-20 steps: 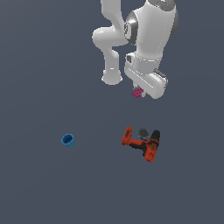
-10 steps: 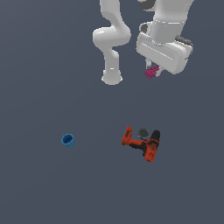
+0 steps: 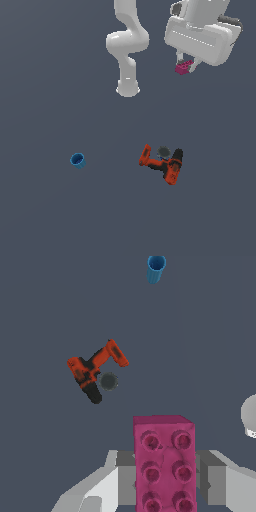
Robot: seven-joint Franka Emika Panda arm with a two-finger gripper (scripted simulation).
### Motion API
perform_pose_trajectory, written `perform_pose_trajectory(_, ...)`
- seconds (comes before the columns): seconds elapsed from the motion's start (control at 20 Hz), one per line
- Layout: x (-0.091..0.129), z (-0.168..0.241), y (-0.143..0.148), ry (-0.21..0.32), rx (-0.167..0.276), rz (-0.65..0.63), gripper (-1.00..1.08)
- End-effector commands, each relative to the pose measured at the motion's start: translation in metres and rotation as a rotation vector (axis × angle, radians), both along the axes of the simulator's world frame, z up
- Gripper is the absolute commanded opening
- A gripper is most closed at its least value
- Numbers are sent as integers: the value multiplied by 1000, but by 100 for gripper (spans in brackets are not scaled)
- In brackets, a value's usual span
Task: Pick up a designated object from a clutter of objects.
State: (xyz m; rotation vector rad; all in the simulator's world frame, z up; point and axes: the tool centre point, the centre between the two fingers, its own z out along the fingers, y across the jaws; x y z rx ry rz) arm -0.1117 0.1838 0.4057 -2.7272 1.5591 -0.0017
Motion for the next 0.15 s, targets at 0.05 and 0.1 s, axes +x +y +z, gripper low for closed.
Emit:
perform_pose_trajectory(0.05,-1,6,3,1,0,0,-100)
perform_pose_trajectory(0.1,-1,6,3,1,0,0,-100)
